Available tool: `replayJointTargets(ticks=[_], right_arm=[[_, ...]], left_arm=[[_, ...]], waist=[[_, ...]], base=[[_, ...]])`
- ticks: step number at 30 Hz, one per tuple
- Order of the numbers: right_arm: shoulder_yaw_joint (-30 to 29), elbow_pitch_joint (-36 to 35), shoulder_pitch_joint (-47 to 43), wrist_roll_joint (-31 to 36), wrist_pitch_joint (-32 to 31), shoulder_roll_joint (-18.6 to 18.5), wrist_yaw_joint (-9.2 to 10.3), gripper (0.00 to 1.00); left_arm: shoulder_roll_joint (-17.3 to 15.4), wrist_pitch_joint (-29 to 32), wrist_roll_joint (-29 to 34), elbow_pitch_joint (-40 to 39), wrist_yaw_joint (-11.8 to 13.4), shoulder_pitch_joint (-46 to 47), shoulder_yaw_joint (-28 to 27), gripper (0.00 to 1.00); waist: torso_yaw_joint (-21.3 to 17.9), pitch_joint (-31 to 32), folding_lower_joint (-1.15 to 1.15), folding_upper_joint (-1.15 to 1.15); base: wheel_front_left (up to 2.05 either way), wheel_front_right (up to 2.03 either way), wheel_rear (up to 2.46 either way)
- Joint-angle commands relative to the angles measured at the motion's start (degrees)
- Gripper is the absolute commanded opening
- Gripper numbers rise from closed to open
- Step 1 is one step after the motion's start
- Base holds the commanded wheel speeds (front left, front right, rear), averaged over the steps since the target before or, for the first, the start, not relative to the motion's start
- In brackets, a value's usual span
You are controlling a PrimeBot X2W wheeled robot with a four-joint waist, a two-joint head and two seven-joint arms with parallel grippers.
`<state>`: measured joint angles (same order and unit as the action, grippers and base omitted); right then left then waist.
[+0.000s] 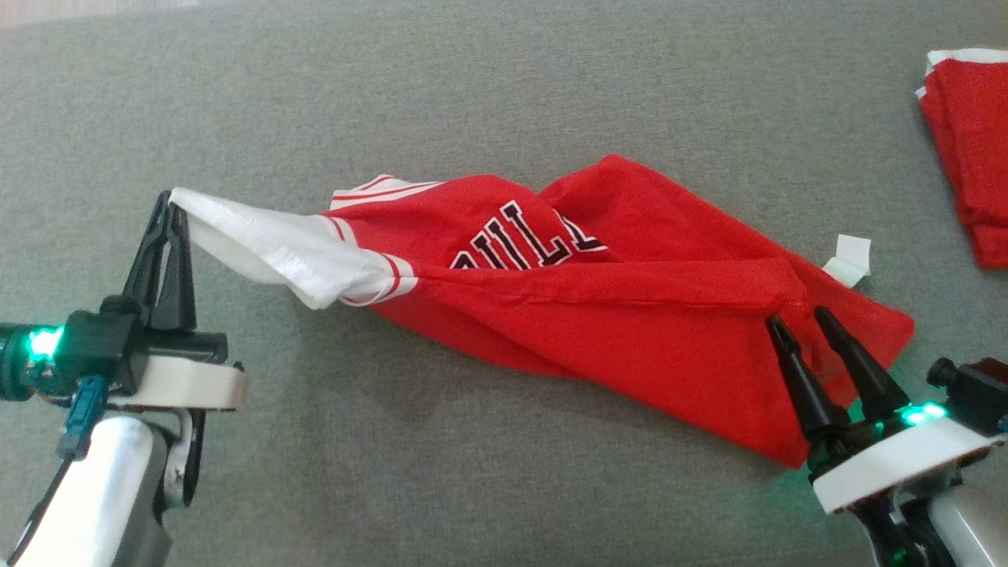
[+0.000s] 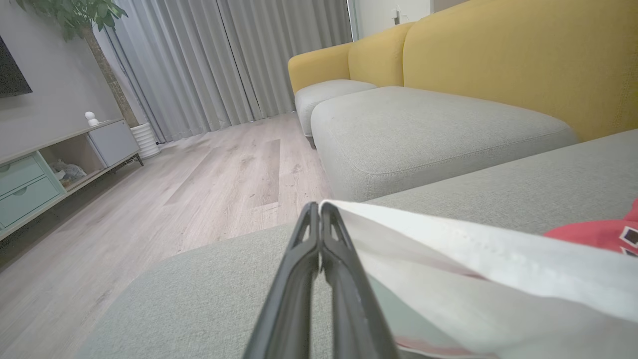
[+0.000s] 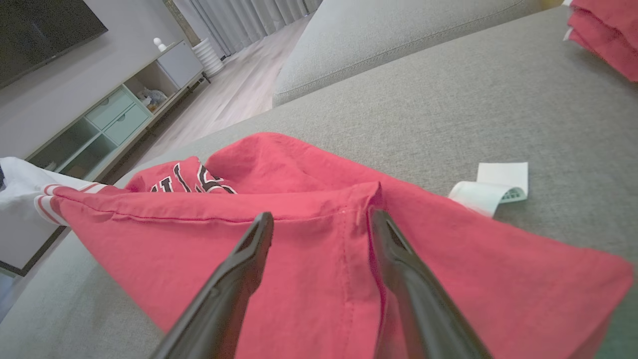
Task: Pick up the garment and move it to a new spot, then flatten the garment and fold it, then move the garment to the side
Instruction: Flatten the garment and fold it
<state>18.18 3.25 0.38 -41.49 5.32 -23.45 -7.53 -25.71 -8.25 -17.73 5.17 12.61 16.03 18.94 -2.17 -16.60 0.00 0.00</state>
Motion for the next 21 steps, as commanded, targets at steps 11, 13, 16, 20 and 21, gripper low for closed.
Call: replayJointTargets(ticks=[11, 13, 16, 20, 21], right_arm=[[2.8, -1.0, 2.0, -2.4, -0.3, -3.5, 0.04, 1.00], [3.1, -1.5, 1.6, -3.2, -0.6, -3.7, 0.04, 1.00], [3.7, -1.7, 1.1, -3.4, -0.8, -4.1, 0.04, 1.00], [5.6, -2.8, 1.3, -3.6, -0.9, -4.1, 0.04, 1.00], [6.4, -3.2, 1.5, -3.6, -1.0, -4.2, 0.04, 1.00]], left_arm=[[-0.7, -0.8, -0.1, -1.2, 0.3, 3.8, -1.0, 0.00], [-0.6, -0.8, -0.1, -1.3, 0.4, 4.0, -0.9, 0.00], [-0.5, -0.9, -0.2, -1.2, 0.5, 4.2, -0.8, 0.00], [-0.5, -1.1, -0.4, -0.9, 0.5, 4.2, -0.7, 0.00], [-0.6, -1.1, -0.5, -0.9, 0.5, 4.2, -0.7, 0.00]], waist=[[1.8, -0.4, 0.00, 0.00], [2.1, -0.4, 0.00, 0.00], [2.4, -0.4, 0.00, 0.00], [2.6, -0.3, 0.00, 0.00], [2.6, -0.2, 0.00, 0.00]], base=[[0.00, 0.00, 0.00], [0.00, 0.00, 0.00], [0.00, 0.00, 0.00], [0.00, 0.00, 0.00], [0.00, 0.00, 0.00]])
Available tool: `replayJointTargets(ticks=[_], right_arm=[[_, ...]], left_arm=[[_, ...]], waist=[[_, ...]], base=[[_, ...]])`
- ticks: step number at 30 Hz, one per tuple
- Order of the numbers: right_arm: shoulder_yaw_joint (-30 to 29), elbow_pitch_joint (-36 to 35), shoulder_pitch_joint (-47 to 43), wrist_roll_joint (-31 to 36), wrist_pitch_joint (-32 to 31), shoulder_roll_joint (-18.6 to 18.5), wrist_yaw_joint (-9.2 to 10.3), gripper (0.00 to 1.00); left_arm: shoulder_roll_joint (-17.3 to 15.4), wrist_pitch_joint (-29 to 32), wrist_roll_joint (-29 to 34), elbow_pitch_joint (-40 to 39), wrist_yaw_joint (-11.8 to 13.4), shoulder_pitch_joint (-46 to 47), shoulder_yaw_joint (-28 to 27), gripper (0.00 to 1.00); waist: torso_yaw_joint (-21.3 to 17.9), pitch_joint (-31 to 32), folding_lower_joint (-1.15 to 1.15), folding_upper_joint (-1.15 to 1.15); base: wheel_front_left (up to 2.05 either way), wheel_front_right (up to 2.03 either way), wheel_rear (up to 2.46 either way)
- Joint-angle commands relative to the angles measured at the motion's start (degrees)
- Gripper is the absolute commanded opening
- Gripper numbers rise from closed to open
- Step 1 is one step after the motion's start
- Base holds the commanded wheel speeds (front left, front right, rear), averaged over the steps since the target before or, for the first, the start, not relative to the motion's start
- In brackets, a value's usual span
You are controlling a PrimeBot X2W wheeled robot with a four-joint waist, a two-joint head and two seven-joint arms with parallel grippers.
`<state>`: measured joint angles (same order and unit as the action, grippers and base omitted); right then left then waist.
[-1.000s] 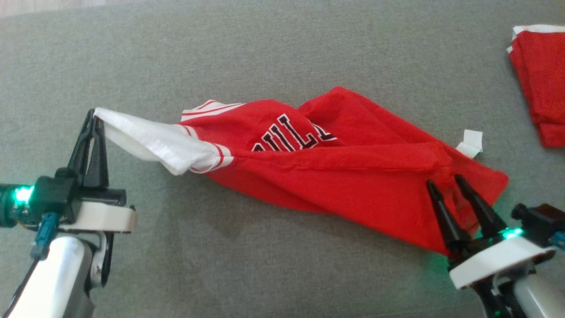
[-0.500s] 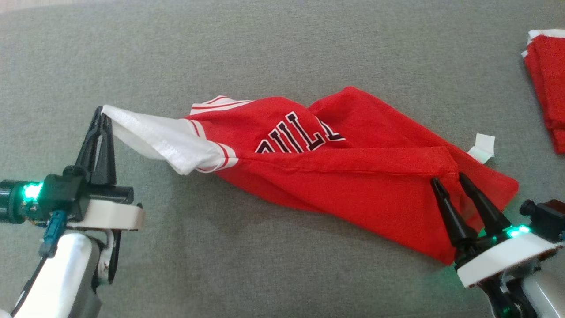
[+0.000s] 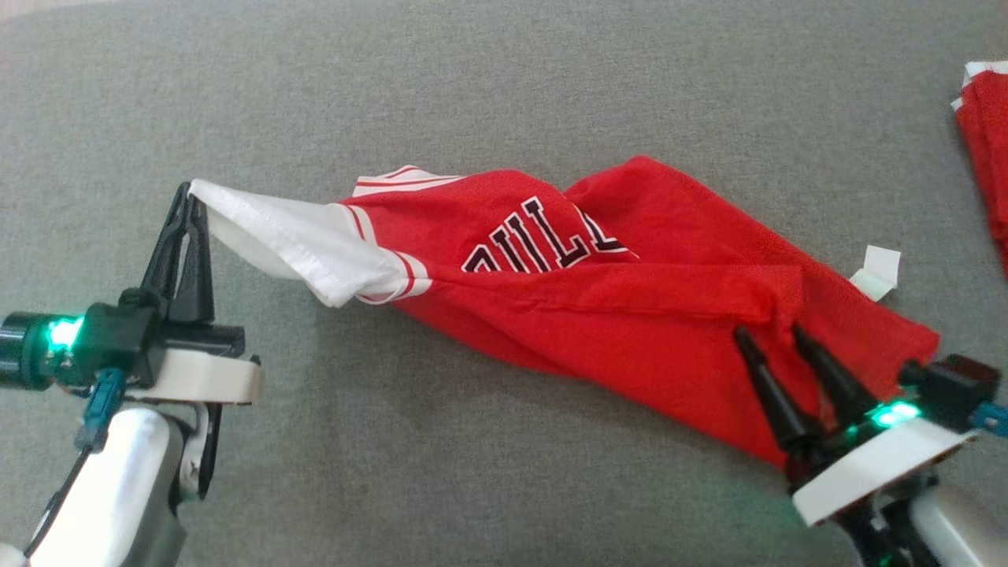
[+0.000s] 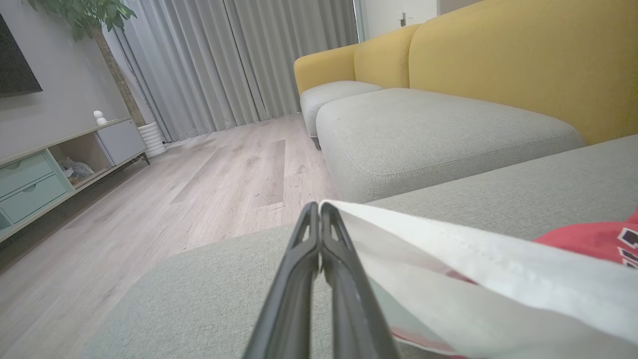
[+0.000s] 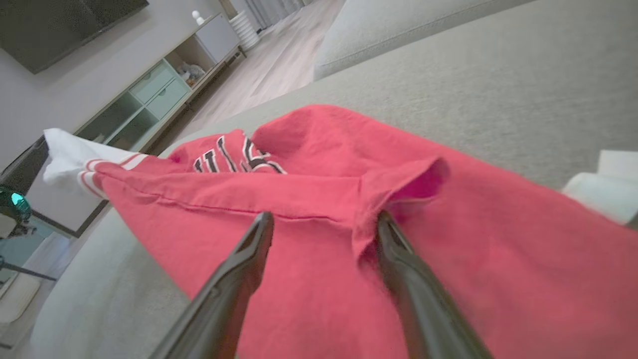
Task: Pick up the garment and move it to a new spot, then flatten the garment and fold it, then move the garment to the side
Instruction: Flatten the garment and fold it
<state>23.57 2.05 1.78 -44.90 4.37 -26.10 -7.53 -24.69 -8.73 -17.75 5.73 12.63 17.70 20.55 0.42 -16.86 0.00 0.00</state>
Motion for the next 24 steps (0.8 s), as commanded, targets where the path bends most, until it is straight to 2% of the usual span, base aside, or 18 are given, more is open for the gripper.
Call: replayJointTargets(ticks=[1, 7, 12, 24], right_arm=[[2.0, -2.4, 0.3, -0.3, -0.3, -1.6, 0.04, 1.00], [8.5, -4.8, 1.8, -2.3, -0.7, -1.4, 0.04, 1.00], [10.8, -5.4, 2.4, -3.0, -0.4, -1.7, 0.04, 1.00], [6.2, 1.2, 3.1, -2.2, 1.7, -2.0, 0.04, 1.00]], left_arm=[[-1.7, -0.8, -0.6, -1.3, 0.5, 2.5, -2.4, 0.00], [-1.6, -1.0, -0.8, -1.0, 0.7, 2.3, -2.2, 0.00], [-1.7, -1.0, -1.0, -1.0, 0.8, 2.2, -2.2, 0.00], [-1.3, -1.3, -1.3, -0.8, 1.0, 2.2, -1.4, 0.00]], waist=[[0.0, 0.1, 0.00, 0.00], [-0.2, 0.3, 0.00, 0.00], [-0.4, 0.4, 0.00, 0.00], [0.3, 0.8, 0.00, 0.00]], base=[[0.00, 0.00, 0.00], [0.00, 0.00, 0.00], [0.00, 0.00, 0.00], [0.00, 0.00, 0.00]])
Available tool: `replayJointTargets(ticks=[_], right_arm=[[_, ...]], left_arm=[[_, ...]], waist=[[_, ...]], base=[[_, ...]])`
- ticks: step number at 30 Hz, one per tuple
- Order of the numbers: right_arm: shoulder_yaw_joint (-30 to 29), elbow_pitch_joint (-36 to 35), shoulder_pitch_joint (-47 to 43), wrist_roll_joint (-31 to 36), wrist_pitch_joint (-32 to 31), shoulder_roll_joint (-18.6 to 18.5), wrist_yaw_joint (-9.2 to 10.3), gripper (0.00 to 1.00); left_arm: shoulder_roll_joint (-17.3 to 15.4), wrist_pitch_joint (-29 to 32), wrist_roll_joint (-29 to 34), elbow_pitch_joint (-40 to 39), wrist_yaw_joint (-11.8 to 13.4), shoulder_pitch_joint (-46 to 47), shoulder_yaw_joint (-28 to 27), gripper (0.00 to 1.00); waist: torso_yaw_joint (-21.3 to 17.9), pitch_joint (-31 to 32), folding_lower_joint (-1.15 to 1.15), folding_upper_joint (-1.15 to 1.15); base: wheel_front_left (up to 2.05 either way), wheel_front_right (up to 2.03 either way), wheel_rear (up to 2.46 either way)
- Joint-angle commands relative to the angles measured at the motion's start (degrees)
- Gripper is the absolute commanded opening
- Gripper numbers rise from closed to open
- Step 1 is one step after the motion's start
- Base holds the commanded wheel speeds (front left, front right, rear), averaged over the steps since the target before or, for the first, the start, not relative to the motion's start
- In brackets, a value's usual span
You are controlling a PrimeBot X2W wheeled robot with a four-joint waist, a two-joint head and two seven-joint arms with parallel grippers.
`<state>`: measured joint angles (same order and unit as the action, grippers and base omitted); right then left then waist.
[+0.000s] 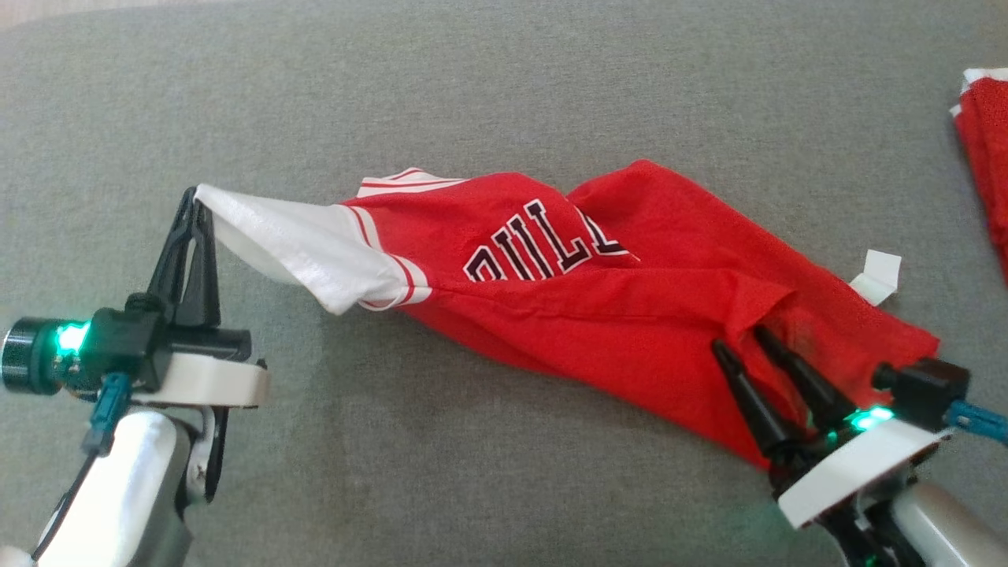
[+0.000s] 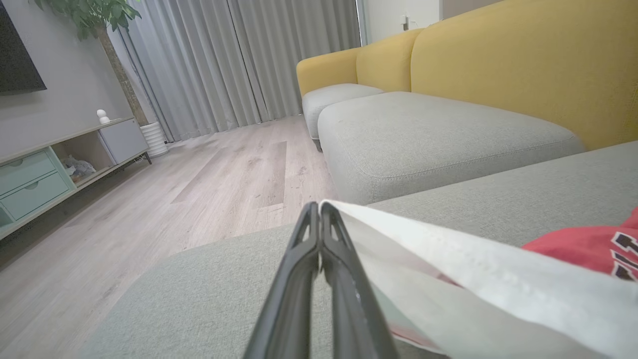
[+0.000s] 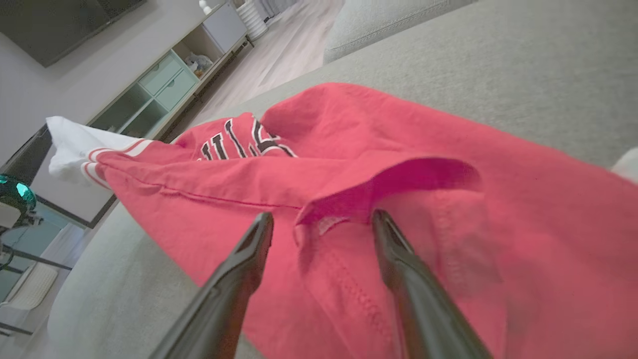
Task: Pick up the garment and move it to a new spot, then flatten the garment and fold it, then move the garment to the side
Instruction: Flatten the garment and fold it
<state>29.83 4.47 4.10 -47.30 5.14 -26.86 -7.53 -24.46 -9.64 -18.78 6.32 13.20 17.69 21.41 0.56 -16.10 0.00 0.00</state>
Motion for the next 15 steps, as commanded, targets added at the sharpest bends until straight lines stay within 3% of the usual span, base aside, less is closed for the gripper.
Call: replayJointTargets(ticks=[1, 3, 5, 6, 8, 9, 11, 12, 14, 15], right_arm=[[-0.4, -0.8, 1.0, 0.2, 1.1, -1.2, 0.04, 1.00], [-0.8, -0.2, 1.3, 0.3, 1.1, -1.3, 0.04, 0.96], [-1.0, 0.1, 1.6, 0.2, 1.1, -1.3, 0.04, 0.69], [-1.0, 0.1, 1.6, 0.2, 1.0, -1.4, 0.04, 0.48], [-0.9, 0.1, 1.8, 0.2, 0.9, -1.5, 0.04, 0.21], [-1.2, 0.1, 1.9, 0.4, 1.1, -1.5, 0.04, 0.16], [-1.9, 0.0, 2.0, 0.5, 1.4, -1.4, 0.04, 0.20], [-2.1, -0.1, 2.0, 0.6, 1.4, -1.4, 0.04, 0.17], [-2.4, -0.3, 2.0, 0.8, 1.4, -1.7, 0.04, 0.00], [-2.5, -0.4, 1.9, 0.9, 1.4, -1.9, 0.04, 0.00]], left_arm=[[-1.5, -0.4, -0.3, -1.3, 0.4, 2.3, -2.2, 0.00], [-1.5, -0.4, -0.3, -1.3, 0.5, 2.4, -2.1, 0.00], [-1.6, -0.4, -0.3, -1.3, 0.5, 2.5, -2.0, 0.00], [-1.6, -0.4, -0.4, -1.3, 0.5, 2.5, -2.0, 0.00], [-1.7, -0.4, -0.4, -1.4, 0.6, 2.6, -2.0, 0.00], [-1.7, -0.4, -0.4, -1.4, 0.6, 2.7, -1.9, 0.00], [-1.8, -0.4, -0.4, -1.5, 0.7, 2.7, -2.0, 0.00], [-1.9, -0.4, -0.4, -1.5, 0.7, 2.7, -2.0, 0.00], [-2.1, -0.3, -0.5, -1.5, 0.8, 2.7, -2.0, 0.00], [-2.2, -0.3, -0.5, -1.4, 0.8, 2.7, -2.0, 0.00]], waist=[[0.3, 0.0, 0.00, 0.00], [0.5, 0.0, 0.00, 0.00], [0.7, 0.0, 0.00, 0.00], [0.8, -0.1, 0.00, 0.00], [1.0, -0.2, 0.00, 0.00], [1.0, -0.2, 0.00, 0.00], [0.9, -0.2, 0.00, 0.00], [0.9, -0.2, 0.00, 0.00], [0.7, -0.1, 0.00, 0.00], [0.6, -0.1, 0.00, 0.00]], base=[[0.00, 0.00, 0.00], [0.00, 0.00, 0.00], [0.00, 0.00, 0.00], [0.00, 0.00, 0.00], [0.00, 0.00, 0.00], [0.00, 0.00, 0.00], [0.00, 0.00, 0.00], [0.00, 0.00, 0.00], [0.00, 0.00, 0.00], [0.00, 0.00, 0.00]])
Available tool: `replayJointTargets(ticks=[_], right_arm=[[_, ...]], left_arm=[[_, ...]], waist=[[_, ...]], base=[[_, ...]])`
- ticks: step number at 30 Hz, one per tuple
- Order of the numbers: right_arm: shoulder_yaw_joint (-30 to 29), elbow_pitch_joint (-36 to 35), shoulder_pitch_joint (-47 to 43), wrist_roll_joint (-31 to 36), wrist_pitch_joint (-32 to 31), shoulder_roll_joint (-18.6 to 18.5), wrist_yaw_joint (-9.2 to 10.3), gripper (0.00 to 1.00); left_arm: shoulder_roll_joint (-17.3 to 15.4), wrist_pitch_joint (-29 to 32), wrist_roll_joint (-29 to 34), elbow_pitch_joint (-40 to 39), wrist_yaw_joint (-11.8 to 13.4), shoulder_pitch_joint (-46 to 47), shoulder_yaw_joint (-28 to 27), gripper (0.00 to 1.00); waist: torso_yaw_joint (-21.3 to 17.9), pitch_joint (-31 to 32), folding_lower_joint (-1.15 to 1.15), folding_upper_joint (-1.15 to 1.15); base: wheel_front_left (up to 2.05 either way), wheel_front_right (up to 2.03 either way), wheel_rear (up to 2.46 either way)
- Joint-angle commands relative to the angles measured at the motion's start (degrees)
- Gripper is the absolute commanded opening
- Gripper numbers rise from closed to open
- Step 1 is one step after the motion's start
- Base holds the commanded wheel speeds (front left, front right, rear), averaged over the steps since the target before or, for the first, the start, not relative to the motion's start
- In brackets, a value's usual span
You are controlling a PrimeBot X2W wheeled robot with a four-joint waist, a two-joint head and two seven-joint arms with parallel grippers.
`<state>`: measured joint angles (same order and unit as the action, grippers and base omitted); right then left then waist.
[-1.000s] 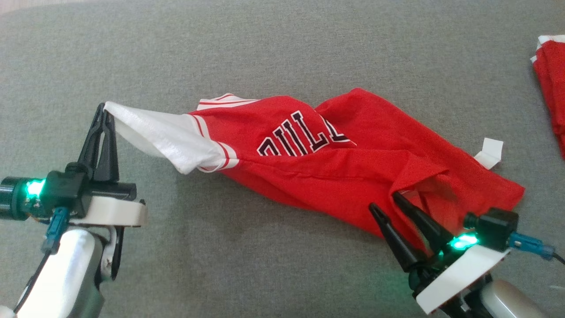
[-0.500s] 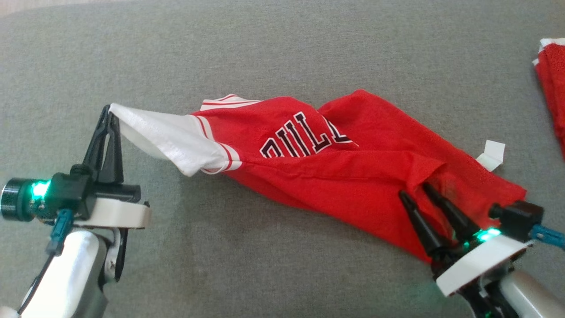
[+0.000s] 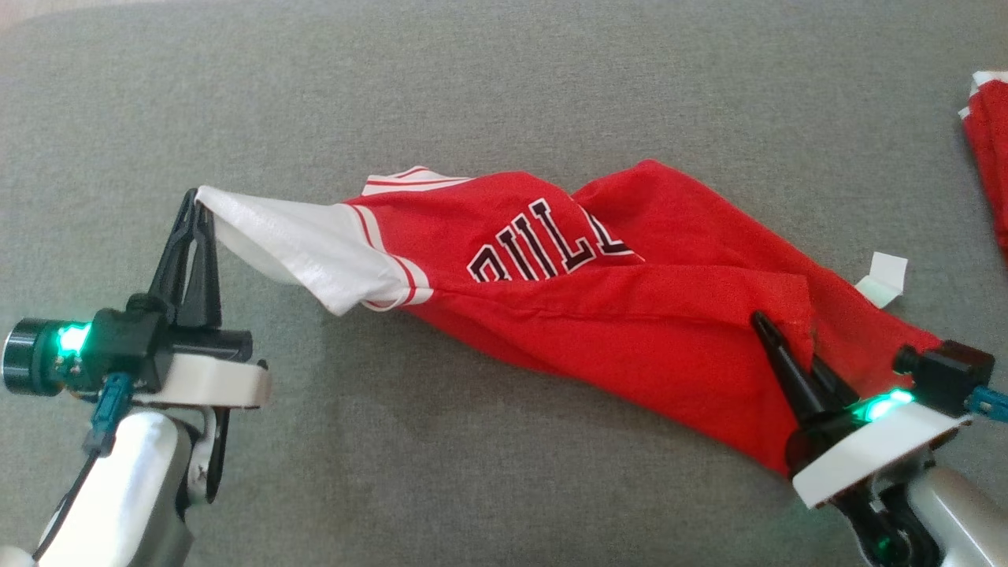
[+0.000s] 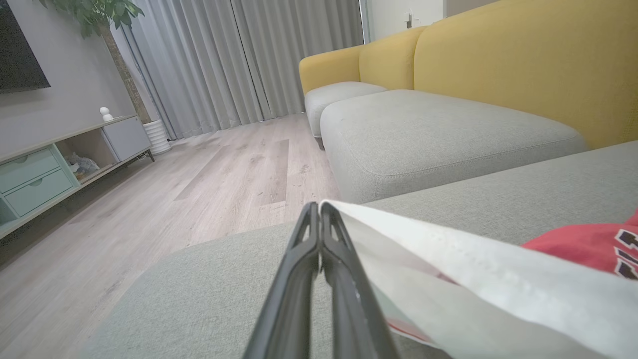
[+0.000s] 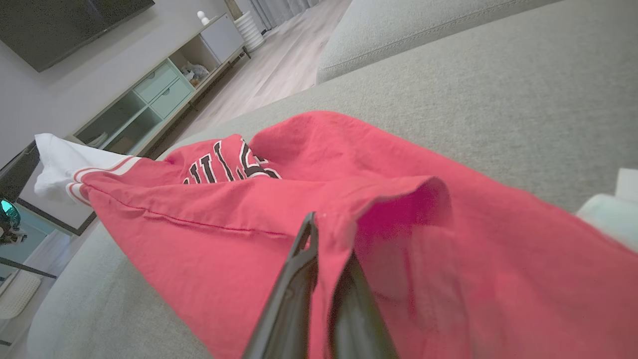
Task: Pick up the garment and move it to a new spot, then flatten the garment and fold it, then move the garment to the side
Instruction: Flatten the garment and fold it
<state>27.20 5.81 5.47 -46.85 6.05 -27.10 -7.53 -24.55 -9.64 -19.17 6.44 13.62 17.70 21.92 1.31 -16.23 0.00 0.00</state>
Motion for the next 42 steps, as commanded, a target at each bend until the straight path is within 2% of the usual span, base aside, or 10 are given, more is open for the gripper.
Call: replayJointTargets(ticks=[1, 7, 13, 21, 26, 30, 33, 35, 41, 42], right_arm=[[0.0, -1.9, 0.5, 0.5, 0.5, -1.8, 0.04, 0.00], [-2.9, -4.6, -0.2, 1.6, 1.6, -3.4, 0.04, 0.00], [-8.6, -11.8, -0.5, 2.1, 2.4, -7.0, 0.04, 0.00], [-18.0, -25.7, -0.5, -0.7, -1.8, -11.2, 0.04, 0.00], [-20.8, -30.3, -2.8, -4.1, -5.3, -11.3, 0.04, 0.00], [-19.1, -31.5, -6.0, -6.9, -5.5, -8.6, 0.04, 0.02], [-16.8, -31.3, -8.1, -8.7, -4.7, -6.6, 0.04, 0.11], [-15.3, -30.7, -9.1, -9.7, -4.2, -5.7, 0.04, 0.31], [-11.1, -28.4, -10.0, -12.2, -2.7, -5.1, 0.04, 0.74], [-10.6, -28.1, -9.9, -12.5, -2.4, -5.2, 0.04, 0.73]], left_arm=[[-2.1, -0.3, -0.2, -1.6, 0.4, 2.7, -2.5, 0.00], [-3.0, -0.7, 0.0, -2.3, 0.5, 3.0, -2.8, 0.00], [-4.6, -1.0, -0.8, -7.8, -0.2, 5.5, -4.6, 0.00], [-11.0, 4.0, -1.2, -17.7, -2.1, 11.5, -8.0, 0.00], [-14.4, 7.5, -2.1, -17.5, -3.5, 14.3, -9.7, 0.00], [-14.6, 8.5, -4.1, -15.7, -4.9, 15.1, -9.8, 0.00], [-14.5, 8.4, -4.6, -14.1, -5.6, 15.4, -9.4, 0.00], [-14.5, 8.2, -4.8, -13.1, -5.8, 15.5, -9.3, 0.00], [-14.7, 7.7, -5.0, -10.9, -6.3, 15.8, -9.0, 0.00], [-14.8, 7.6, -5.0, -10.7, -6.4, 15.8, -8.9, 0.00]], waist=[[-0.2, 0.1, 0.00, 0.00], [-1.2, 1.2, 0.00, 0.00], [-2.7, 2.7, 0.00, 0.00], [-5.2, 6.5, 0.00, 0.00], [-5.9, 7.9, 0.00, 0.00], [-5.9, 8.2, 0.00, 0.00], [-5.7, 8.2, 0.00, 0.00], [-5.6, 8.0, 0.00, 0.00], [-5.6, 7.6, 0.00, 0.00], [-5.7, 7.5, 0.00, 0.00]], base=[[0.00, 0.00, 0.00], [0.00, 0.00, 0.00], [0.00, 0.00, 0.00], [0.00, 0.00, 0.00], [0.00, 0.00, 0.00], [0.00, 0.00, 0.00], [0.00, 0.00, 0.00], [0.00, 0.00, 0.00], [0.00, 0.00, 0.00], [0.00, 0.00, 0.00]])
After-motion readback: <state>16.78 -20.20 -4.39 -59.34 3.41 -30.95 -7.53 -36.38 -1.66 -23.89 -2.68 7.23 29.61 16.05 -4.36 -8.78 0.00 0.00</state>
